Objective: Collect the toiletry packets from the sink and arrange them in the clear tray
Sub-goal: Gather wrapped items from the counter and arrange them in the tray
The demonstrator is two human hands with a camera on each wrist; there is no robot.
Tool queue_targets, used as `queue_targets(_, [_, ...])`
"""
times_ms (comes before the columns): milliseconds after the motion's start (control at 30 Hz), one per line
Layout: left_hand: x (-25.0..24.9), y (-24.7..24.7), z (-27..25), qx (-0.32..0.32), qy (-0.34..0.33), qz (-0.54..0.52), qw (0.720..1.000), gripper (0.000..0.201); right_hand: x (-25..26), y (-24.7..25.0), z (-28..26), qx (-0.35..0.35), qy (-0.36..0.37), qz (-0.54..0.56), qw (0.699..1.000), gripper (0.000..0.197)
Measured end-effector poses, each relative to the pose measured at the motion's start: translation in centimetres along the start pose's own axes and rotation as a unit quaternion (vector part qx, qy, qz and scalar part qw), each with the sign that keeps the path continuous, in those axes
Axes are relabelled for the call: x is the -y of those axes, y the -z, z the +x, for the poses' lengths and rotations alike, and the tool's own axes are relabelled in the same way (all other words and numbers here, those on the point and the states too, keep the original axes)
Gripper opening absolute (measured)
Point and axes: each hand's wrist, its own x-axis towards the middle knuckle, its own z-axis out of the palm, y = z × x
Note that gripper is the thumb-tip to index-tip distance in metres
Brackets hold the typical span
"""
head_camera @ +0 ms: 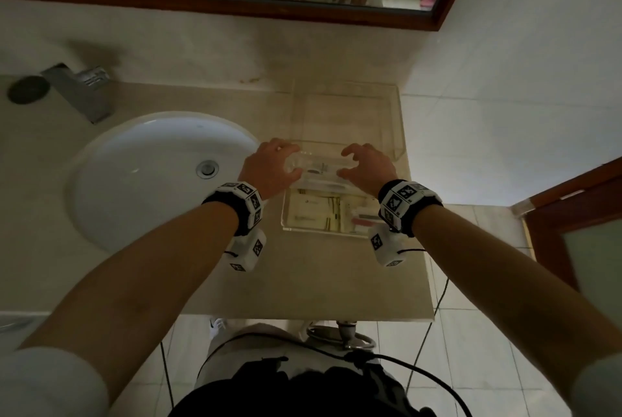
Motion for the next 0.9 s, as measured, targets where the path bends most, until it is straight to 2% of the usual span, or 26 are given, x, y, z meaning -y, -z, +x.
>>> queue_targets(133, [2.4, 1.1, -1.3, 0.009, 0.045, -0.021, 0.999, 0.057, 2.9, -0.9, 0.0, -0.001, 0.023, 0.019, 1.0, 0.05])
queue_targets(300, [5.8, 3.3, -3.1, -0.016, 0.092, -0.077, 0.993, 0.057, 7.6, -2.7, 0.2, 0.002, 0.037, 0.029, 0.999, 0.053])
queue_targets(900, [22.6, 12.5, -9.3, -0.076, 0.165, -0.097, 0.979, 0.047, 27.9, -9.7, 2.1, 0.03, 0.087, 0.044, 0.995, 0.055])
